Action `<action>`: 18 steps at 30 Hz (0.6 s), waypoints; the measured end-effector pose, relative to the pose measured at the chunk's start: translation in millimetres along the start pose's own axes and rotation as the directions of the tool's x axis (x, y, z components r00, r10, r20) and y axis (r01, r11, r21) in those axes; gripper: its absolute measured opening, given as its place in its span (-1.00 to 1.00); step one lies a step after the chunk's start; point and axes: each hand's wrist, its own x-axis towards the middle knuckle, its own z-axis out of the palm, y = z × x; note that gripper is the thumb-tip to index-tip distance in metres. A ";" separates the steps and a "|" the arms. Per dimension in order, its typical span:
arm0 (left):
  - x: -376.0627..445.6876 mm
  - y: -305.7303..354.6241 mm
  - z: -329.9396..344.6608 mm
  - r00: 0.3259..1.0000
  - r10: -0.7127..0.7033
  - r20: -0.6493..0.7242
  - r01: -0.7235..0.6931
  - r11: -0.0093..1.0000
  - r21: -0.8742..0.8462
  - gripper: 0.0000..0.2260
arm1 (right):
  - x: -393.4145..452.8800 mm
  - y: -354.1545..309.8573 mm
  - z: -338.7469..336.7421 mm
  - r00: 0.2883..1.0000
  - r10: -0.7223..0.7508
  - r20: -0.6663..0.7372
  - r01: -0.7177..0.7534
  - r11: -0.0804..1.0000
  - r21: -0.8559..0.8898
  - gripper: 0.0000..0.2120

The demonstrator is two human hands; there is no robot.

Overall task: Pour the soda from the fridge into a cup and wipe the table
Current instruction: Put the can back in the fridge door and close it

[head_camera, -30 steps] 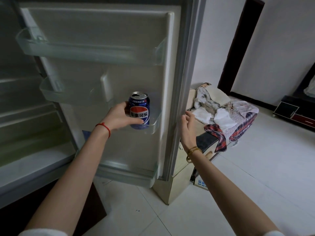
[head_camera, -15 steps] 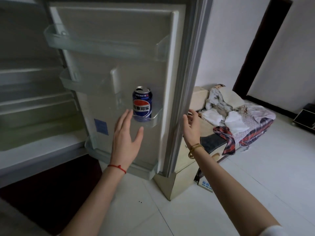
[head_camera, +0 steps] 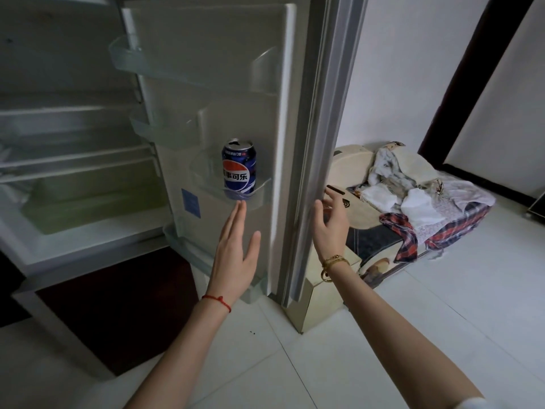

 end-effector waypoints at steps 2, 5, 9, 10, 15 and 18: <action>-8.1 -3.0 -9.5 1.000 -0.003 -0.010 0.003 1.000 -0.005 -0.44 | -14.1 -7.2 -0.3 0.999 -0.033 -0.006 0.033 0.999 -0.012 -0.72; -21.6 -8.6 -28.9 1.000 -0.011 -0.010 0.011 1.000 -0.001 -0.44 | -36.5 -19.1 1.5 0.996 -0.088 -0.022 0.088 0.996 -0.033 -0.78; -39.3 -16.3 -60.3 1.000 -0.031 -0.007 0.031 0.999 0.016 -0.43 | -71.4 -41.1 9.0 0.981 -0.189 -0.040 0.187 0.981 -0.047 -0.81; -43.8 -17.9 -68.9 0.999 -0.040 -0.008 0.040 0.999 0.010 -0.43 | -80.5 -47.1 11.4 0.977 -0.210 -0.038 0.208 0.977 -0.053 -0.81; -63.7 -31.9 -113.5 0.996 -0.081 -0.047 0.081 0.997 0.005 -0.41 | -125.4 -72.1 26.9 0.946 -0.324 0.009 0.323 0.941 -0.098 -0.78; -74.2 -41.0 -140.4 0.992 -0.104 -0.074 0.104 0.995 0.002 -0.42 | -148.0 -86.8 41.6 0.918 -0.394 0.056 0.397 0.912 -0.101 -0.77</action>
